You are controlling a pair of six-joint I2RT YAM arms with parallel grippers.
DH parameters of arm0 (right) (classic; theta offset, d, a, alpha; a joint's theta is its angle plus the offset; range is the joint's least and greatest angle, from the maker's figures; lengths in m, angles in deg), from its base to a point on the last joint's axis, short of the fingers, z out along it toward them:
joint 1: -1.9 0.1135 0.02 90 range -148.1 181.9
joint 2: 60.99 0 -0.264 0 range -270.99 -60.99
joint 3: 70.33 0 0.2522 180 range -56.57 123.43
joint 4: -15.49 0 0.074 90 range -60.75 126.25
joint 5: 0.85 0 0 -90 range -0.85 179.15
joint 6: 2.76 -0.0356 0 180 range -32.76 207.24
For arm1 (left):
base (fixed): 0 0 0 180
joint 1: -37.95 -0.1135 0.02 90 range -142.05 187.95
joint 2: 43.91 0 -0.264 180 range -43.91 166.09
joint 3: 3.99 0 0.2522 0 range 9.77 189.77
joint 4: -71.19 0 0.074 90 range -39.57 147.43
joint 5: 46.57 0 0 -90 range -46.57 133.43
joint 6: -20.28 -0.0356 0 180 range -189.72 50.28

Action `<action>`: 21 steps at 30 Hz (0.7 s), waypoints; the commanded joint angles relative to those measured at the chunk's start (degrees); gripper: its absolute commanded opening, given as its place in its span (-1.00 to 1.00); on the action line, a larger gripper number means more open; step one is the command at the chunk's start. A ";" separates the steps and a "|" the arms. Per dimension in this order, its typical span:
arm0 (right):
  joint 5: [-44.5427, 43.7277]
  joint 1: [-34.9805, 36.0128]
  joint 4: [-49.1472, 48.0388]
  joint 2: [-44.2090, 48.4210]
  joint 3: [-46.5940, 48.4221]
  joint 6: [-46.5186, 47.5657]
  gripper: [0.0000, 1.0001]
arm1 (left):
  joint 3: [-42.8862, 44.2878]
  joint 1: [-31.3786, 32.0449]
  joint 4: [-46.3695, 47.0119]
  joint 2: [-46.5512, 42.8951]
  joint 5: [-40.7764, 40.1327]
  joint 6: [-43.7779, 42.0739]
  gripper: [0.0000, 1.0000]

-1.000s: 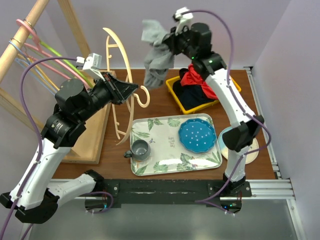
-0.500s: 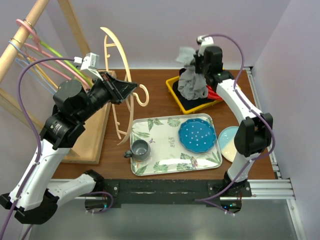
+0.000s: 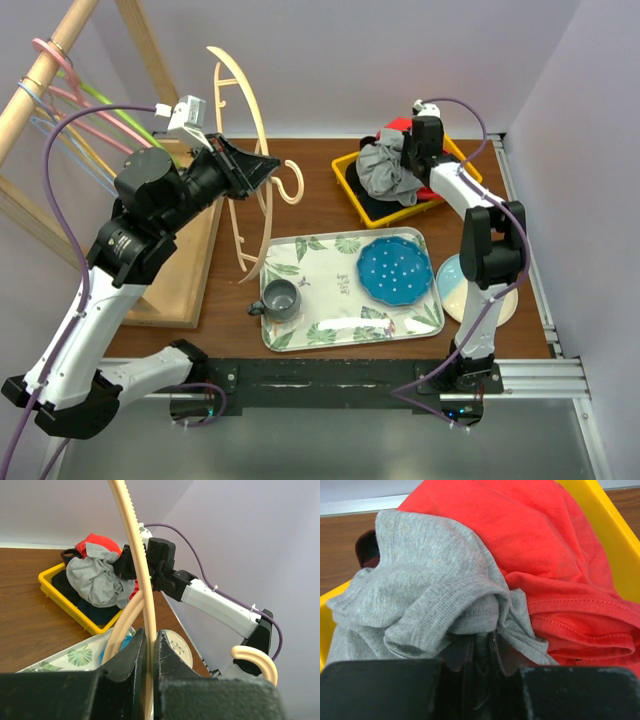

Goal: Remove the tank top from the hanger
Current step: Place the tank top in the bin.

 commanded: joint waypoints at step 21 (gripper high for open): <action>16.16 1.84 12.22 18.83 6.89 -13.12 0.71 | -2.85 -7.69 29.51 10.76 -6.82 23.24 -1.00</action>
